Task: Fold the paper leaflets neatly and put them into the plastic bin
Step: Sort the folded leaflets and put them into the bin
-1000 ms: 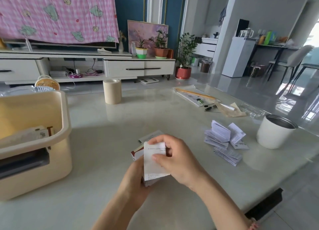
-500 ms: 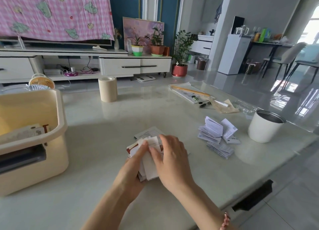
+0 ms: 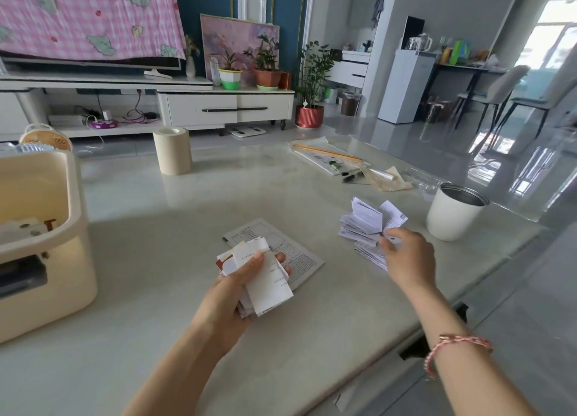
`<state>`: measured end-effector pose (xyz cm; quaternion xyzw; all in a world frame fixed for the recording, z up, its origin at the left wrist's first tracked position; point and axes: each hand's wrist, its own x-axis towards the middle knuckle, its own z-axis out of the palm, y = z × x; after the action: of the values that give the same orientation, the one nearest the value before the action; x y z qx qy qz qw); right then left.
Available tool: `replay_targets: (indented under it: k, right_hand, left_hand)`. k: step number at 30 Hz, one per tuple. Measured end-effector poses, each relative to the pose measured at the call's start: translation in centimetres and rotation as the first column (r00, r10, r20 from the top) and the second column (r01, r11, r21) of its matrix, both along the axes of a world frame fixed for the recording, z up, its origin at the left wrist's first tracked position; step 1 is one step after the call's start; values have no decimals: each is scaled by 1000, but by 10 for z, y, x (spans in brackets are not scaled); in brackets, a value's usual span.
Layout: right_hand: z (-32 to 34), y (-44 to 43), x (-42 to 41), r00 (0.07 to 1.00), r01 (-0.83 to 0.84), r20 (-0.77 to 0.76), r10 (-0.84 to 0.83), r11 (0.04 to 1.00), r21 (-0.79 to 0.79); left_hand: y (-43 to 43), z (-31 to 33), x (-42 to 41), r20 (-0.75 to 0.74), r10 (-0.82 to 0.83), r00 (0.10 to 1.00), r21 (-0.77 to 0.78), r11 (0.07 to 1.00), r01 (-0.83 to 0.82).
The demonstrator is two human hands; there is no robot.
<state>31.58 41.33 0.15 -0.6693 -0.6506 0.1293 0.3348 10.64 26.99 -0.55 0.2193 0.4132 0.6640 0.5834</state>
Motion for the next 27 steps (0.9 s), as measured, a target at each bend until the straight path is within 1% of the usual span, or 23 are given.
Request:
replay_targets:
  k: [2, 4, 6, 7, 8, 11, 13, 14, 16, 17, 18, 19, 20, 21, 22, 23, 24, 25, 27]
  right_hand:
    - [-5, 5, 10, 995, -4, 101, 18, 992, -128]
    - [-8, 5, 9, 971, -6, 235, 53, 981, -195]
    - [-6, 8, 8, 971, 13, 235, 48, 968, -252]
    - [-5, 8, 9, 981, 9, 187, 48, 955, -295]
    - [-4, 10, 11, 993, -19, 103, 56, 943, -331]
    - [0, -2, 18, 988, -93, -147, 47, 941, -325]
    - [6, -12, 22, 973, -103, -228, 24, 934, -342]
    - [12, -20, 24, 969, -110, -245, 18, 923, -370]
    - [28, -37, 21, 967, -171, -244, 70, 889, -424]
    - [37, -48, 16, 958, -228, -259, 125, 879, -419]
    - [44, -60, 7, 929, -310, -320, 188, 867, -390]
    - [49, -72, -5, 870, -409, -421, 256, 852, -327]
    - [53, -85, -19, 785, -509, -523, 331, 826, -241]
    - [55, -97, -34, 703, -584, -593, 393, 794, -166]
    - [56, -106, -49, 641, -633, -632, 437, 766, -112]
    - [52, -112, -64, 603, -659, -652, 460, 748, -82]
    - [46, -114, -76, 591, -665, -662, 461, 743, -76]
    - [40, -114, -87, 610, -649, -650, 454, 757, -79]
    - [26, -110, -100, 694, -591, -565, 446, 801, -94]
  left_hand:
    - [1, 0, 1, 4, -10, 1000, 3, 1000, 10]
    - [2, 1, 2, 18, -13, 1000, 4, 1000, 13]
    - [2, 1, 1, 33, -14, 999, 3, 1000, 14]
    - [2, 1, 0, 42, -12, 999, 3, 1000, 12]
    - [2, 1, 0, 52, -10, 999, 1, 1000, 10]
    - [3, 0, -1, 69, 5, 998, -21, 1000, -3]
    - [3, 1, -1, 77, 11, 997, -35, 999, -8]
    - [4, 1, -1, 84, 13, 996, -38, 999, -10]
    - [4, 1, 0, 92, 22, 995, -44, 999, -18]
    - [4, 1, 0, 99, 21, 995, -46, 999, -17]
    - [4, 1, 0, 107, 18, 994, -47, 999, -13]
    - [3, 1, 0, 114, 17, 993, -50, 999, -12]
    - [3, 0, 0, 111, 17, 994, -54, 998, -11]
    - [3, 0, 0, 104, 17, 994, -59, 998, -11]
    - [3, 0, 1, 87, 16, 996, -58, 998, -11]
    - [2, 1, 2, 64, 13, 998, -48, 999, -10]
    - [1, 1, 2, 39, 10, 999, -32, 999, -9]
    - [0, 3, 3, 25, 5, 1000, -16, 1000, -4]
    - [-3, 5, 2, 25, 4, 1000, -9, 1000, -4]
